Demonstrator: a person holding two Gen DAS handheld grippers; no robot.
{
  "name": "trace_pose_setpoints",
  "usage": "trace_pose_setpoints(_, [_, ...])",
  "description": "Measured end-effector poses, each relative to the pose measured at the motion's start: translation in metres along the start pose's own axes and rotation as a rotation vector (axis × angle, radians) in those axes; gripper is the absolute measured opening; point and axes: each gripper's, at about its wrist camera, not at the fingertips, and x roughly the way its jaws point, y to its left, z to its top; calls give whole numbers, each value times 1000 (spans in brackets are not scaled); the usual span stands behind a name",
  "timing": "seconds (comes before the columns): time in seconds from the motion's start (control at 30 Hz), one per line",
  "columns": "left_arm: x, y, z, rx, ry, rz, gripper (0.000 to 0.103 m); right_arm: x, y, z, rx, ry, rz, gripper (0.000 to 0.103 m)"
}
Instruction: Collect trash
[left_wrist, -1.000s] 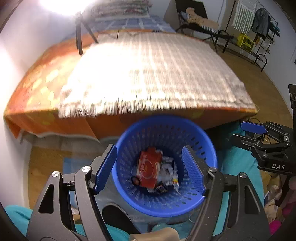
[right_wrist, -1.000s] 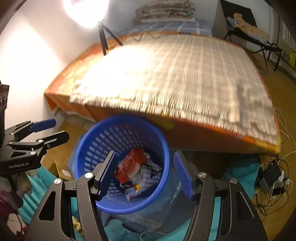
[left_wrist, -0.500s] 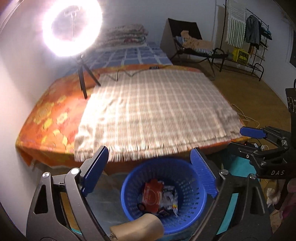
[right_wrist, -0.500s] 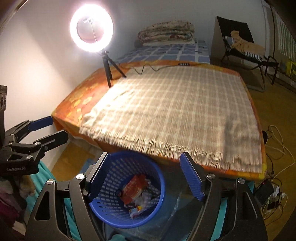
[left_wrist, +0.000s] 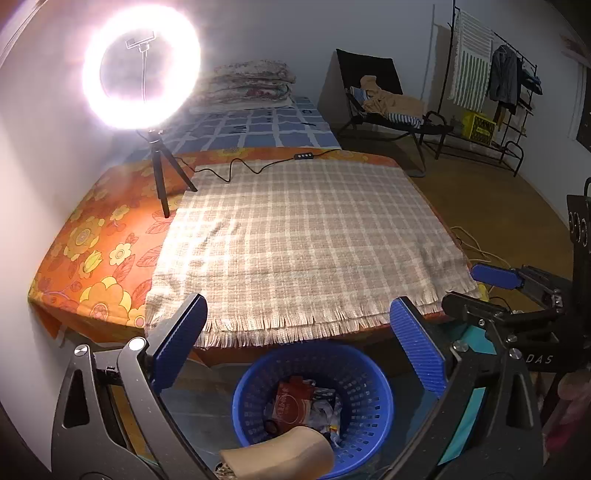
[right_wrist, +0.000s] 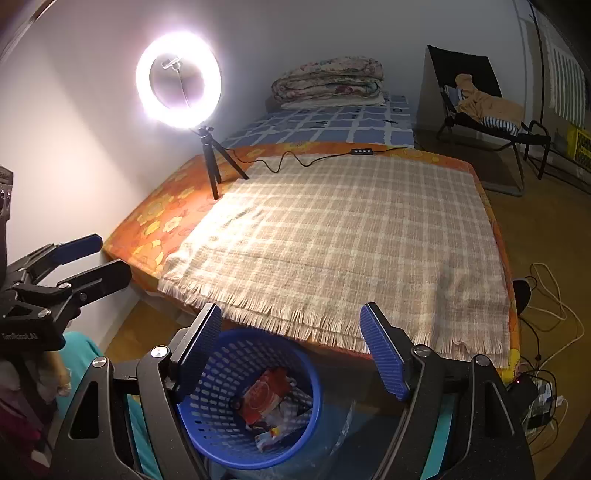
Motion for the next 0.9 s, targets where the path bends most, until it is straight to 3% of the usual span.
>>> trace_pose_setpoints(0.9, [4, 4, 5, -13, 5, -3, 102, 7, -1, -3, 15, 12, -5, 78])
